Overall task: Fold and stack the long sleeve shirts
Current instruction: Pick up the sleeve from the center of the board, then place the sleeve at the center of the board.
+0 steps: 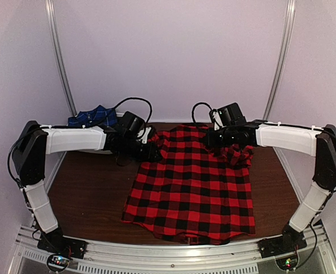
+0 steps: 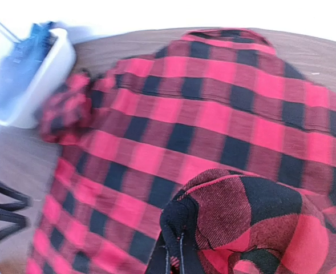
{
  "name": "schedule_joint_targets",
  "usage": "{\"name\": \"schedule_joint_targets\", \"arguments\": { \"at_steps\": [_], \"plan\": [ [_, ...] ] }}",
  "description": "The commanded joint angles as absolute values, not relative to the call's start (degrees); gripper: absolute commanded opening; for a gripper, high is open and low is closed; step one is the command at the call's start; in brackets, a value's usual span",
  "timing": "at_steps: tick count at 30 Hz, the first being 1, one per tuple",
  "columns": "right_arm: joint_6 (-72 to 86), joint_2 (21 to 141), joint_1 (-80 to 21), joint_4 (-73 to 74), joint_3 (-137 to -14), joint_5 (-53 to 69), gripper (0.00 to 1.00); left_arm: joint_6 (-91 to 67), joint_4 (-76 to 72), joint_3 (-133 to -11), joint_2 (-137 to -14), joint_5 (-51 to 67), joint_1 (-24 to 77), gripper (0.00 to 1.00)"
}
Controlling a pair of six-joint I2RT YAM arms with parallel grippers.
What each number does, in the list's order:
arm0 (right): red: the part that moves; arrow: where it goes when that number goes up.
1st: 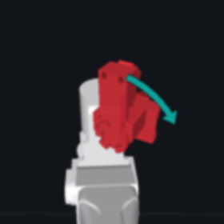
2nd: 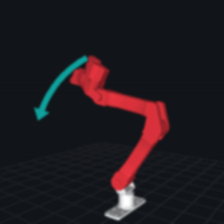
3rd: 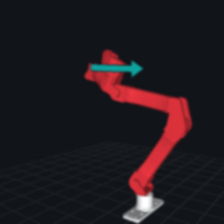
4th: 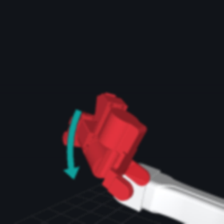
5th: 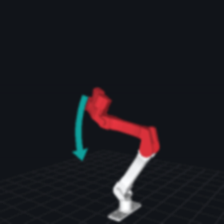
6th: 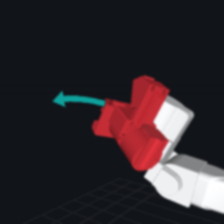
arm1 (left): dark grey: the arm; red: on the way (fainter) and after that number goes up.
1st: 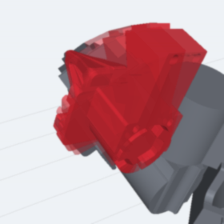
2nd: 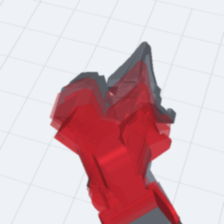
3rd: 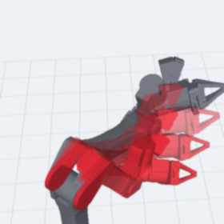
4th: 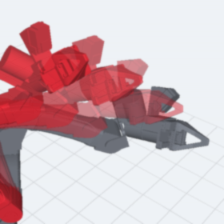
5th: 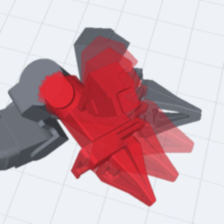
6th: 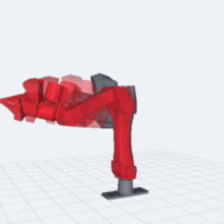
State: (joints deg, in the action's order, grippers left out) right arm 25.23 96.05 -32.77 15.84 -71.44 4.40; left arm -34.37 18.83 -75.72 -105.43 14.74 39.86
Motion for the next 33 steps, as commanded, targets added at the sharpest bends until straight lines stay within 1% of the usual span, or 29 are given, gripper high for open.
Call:
{"name": "schedule_joint_targets", "arguments": {
  "at_steps": [1, 9, 16, 19, 21, 23, 26, 30, 33],
  "plan": [
    [31.49, 97.45, -33.63, 7.02, -72.85, 15.27, 0.0, -35.46, 12.33, -78.23, -105.95, 18.85, 40.34, 0.45],
    [38.54, 99.79, -34.92, -7.27, -71.63, 21.6, 0.0, -36.24, 10.25, -78.61, -106.38, 20.67, 40.6, 0.47],
    [39.03, 104.86, -36.08, -6.54, -74.0, 23.49, 0.0, -36.53, 8.54, -78.73, -107.01, 20.93, 40.52, 0.52],
    [39.1, 106.57, -36.39, -6.47, -73.89, 25.09, 0.08, -37.01, 7.99, -78.76, -107.97, 20.73, 40.52, 0.52],
    [38.98, 106.95, -36.47, -6.46, -73.45, 25.65, 0.17, -37.45, 7.34, -78.75, -109.05, 20.83, 40.52, 0.53],
    [38.33, 106.59, -36.4, -5.79, -73.15, 25.33, 0.32, -37.82, 6.72, -79.02, -110.58, 20.85, 40.52, 0.55],
    [36.24, 104.89, -36.35, -2.38, -72.96, 23.03, 0.46, -37.71, 6.5, -80.35, -113.1, 20.39, 40.44, 0.6],
    [33.07, 101.3, -36.13, 3.2, -71.81, 17.78, 0.58, -37.78, 7.45, -82.85, -116.39, 19.35, 40.43, 0.64],
    [31.84, 97.98, -35.55, 5.41, -68.86, 14.07, 0.61, -37.82, 8.54, -83.86, -117.96, 17.88, 40.26, 0.64]
  ]
}}
